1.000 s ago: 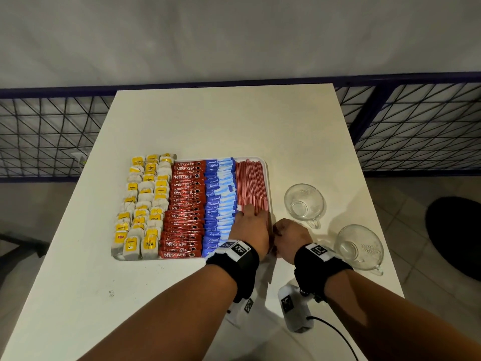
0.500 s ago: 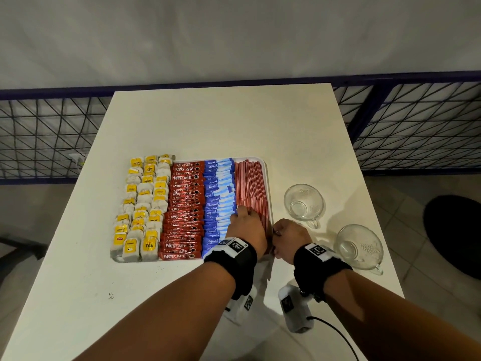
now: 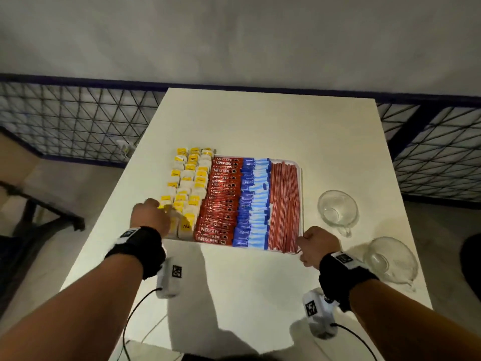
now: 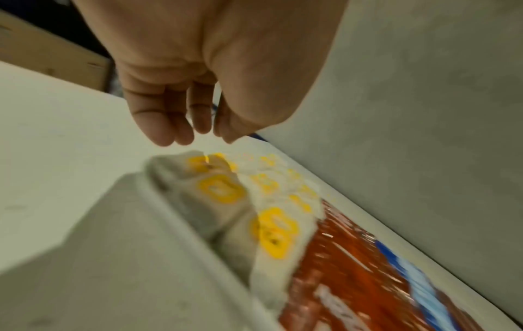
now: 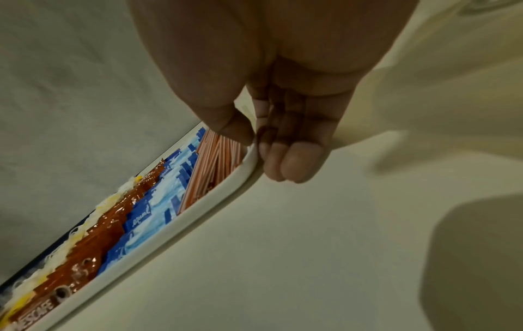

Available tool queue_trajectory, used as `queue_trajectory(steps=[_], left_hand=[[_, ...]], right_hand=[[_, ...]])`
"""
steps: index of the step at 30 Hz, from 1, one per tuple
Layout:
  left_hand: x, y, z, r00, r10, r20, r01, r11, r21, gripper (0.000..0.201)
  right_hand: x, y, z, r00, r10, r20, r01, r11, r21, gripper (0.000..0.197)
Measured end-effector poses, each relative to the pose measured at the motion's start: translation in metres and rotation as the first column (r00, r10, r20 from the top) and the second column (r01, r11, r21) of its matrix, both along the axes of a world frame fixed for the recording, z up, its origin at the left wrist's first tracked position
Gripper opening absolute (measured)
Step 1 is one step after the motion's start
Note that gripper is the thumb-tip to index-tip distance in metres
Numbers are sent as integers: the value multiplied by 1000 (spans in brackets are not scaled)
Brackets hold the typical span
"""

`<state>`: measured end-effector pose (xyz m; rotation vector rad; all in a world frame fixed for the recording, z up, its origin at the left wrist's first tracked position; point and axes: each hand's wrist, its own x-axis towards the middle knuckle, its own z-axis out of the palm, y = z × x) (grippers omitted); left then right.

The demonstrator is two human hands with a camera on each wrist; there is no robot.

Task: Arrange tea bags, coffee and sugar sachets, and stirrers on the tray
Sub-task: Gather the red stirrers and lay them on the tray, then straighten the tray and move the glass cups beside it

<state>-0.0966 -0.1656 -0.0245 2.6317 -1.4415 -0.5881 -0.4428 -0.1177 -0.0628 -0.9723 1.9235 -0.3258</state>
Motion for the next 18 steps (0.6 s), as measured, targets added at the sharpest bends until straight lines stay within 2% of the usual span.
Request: queue_trajectory(steps=[2,4,5,7,8,9,10,15,18], left_hand=[[32,12,-12,991,115,-63,-110,991,76,39],[56,18,-34,970,185,-154,-169,979,113,33],[62,19,-43,937,237,-257,-216,970,107,27],[64,22,-49,768,340,-543,-347,933,94,19],[64,21,-52,676,366,-639,-393,913,108,22],[65,20,-56,615,375,-693,-416,902,119,27],[65,20,-57,590,369,-718,-413,902,125,30],[75,8,-69,568,339,-750,-414,905,95,19],[76,-11,-68,568,305,-764,-391,917,76,20]], right_hand=[[3,4,-1,997,-76,34,75,997,29,12],[10,7,1,987,-160,36,158,987,42,11],[14,9,3,987,-158,-12,159,987,31,9],[19,15,8,981,-95,-171,98,995,8,14],[22,18,10,971,-72,-230,74,997,1,18],[24,21,12,966,-59,-250,64,998,10,22],[27,22,12,966,-57,-253,65,998,24,24],[33,14,1,964,-125,-233,134,991,24,25],[38,-2,0,963,-161,-217,165,986,0,26]])
